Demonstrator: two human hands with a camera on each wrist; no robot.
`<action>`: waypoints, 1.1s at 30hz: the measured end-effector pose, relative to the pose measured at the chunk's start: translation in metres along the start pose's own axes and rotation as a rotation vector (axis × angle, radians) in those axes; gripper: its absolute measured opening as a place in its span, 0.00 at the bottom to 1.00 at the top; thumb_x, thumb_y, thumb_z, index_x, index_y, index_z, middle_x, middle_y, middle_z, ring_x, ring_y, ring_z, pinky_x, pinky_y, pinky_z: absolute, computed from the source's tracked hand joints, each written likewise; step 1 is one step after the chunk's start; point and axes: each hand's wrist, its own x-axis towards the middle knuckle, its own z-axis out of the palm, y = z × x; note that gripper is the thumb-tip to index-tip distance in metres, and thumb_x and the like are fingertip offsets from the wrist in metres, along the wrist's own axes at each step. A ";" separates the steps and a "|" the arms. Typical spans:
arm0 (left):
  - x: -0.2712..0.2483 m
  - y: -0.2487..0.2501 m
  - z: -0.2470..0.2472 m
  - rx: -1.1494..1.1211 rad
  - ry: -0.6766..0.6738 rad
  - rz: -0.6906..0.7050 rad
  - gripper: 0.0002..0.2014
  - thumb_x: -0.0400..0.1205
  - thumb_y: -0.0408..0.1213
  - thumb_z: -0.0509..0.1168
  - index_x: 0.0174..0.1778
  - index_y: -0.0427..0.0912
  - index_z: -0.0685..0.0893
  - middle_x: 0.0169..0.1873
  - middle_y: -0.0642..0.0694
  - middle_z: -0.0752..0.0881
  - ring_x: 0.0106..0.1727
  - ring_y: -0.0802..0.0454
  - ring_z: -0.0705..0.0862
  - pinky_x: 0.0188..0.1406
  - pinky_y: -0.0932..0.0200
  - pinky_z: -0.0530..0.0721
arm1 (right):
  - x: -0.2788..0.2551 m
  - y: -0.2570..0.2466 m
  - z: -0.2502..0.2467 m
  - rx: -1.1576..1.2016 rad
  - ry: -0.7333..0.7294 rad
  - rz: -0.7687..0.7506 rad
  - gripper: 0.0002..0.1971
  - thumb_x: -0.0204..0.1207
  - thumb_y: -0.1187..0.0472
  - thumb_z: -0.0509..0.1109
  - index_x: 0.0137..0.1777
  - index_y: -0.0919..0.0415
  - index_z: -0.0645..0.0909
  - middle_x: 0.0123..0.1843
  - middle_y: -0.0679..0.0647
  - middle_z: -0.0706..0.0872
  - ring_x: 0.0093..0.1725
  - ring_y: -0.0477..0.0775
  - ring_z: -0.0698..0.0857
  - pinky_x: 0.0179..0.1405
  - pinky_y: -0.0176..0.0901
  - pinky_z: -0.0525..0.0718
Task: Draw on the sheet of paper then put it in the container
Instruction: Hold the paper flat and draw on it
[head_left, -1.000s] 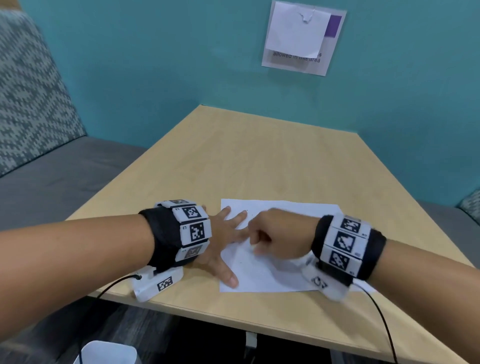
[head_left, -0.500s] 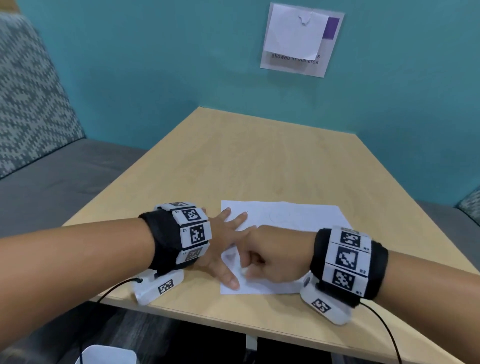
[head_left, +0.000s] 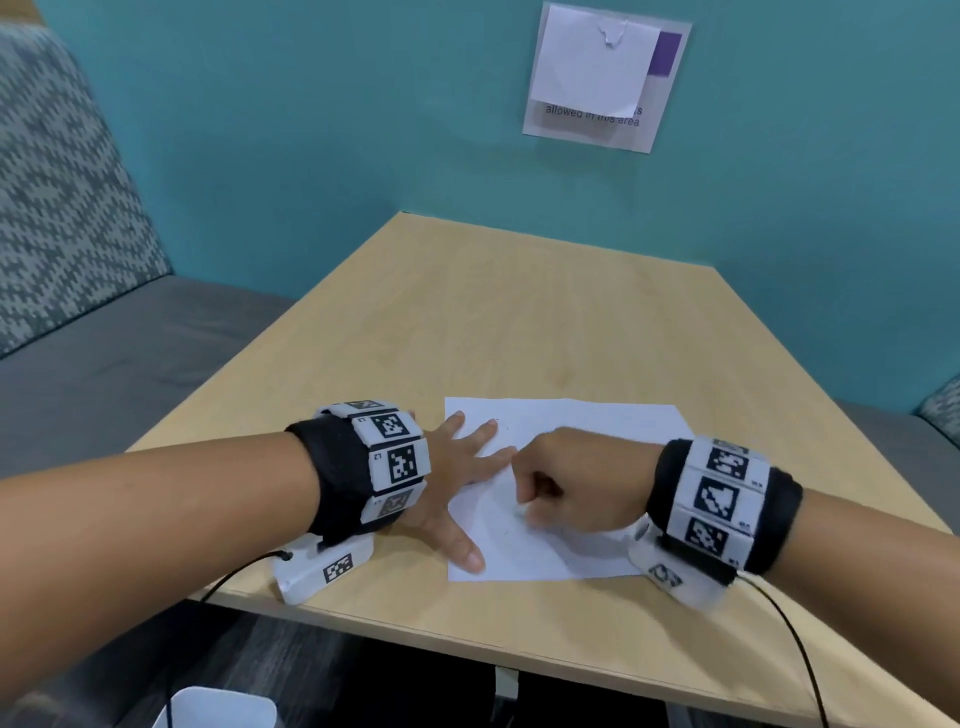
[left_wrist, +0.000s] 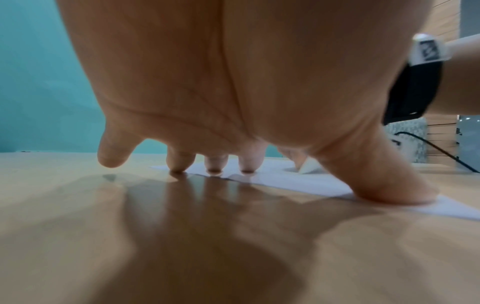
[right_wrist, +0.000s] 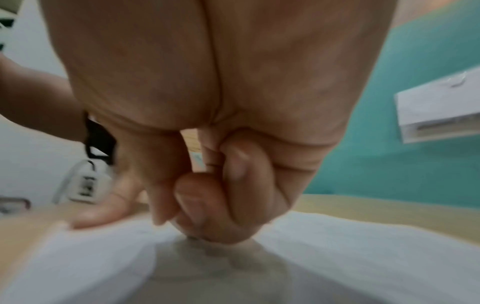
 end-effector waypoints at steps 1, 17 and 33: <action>0.000 0.000 0.000 0.000 -0.004 0.004 0.61 0.68 0.77 0.66 0.84 0.64 0.29 0.84 0.55 0.27 0.86 0.41 0.30 0.78 0.20 0.42 | -0.003 -0.006 0.005 0.003 -0.029 -0.034 0.10 0.76 0.58 0.68 0.48 0.65 0.83 0.38 0.55 0.85 0.36 0.52 0.80 0.38 0.40 0.78; -0.002 0.000 -0.004 0.027 -0.029 -0.012 0.60 0.69 0.78 0.64 0.83 0.64 0.28 0.84 0.56 0.27 0.86 0.44 0.31 0.79 0.22 0.42 | 0.003 0.026 -0.010 0.011 0.065 0.099 0.09 0.75 0.56 0.69 0.46 0.63 0.84 0.43 0.56 0.88 0.42 0.57 0.83 0.45 0.48 0.82; 0.000 -0.005 0.000 0.015 -0.009 0.010 0.61 0.67 0.78 0.64 0.83 0.65 0.28 0.84 0.56 0.26 0.86 0.44 0.30 0.79 0.22 0.40 | -0.005 0.005 0.006 -0.020 -0.035 -0.020 0.10 0.75 0.57 0.67 0.45 0.65 0.81 0.39 0.57 0.86 0.36 0.48 0.75 0.42 0.48 0.80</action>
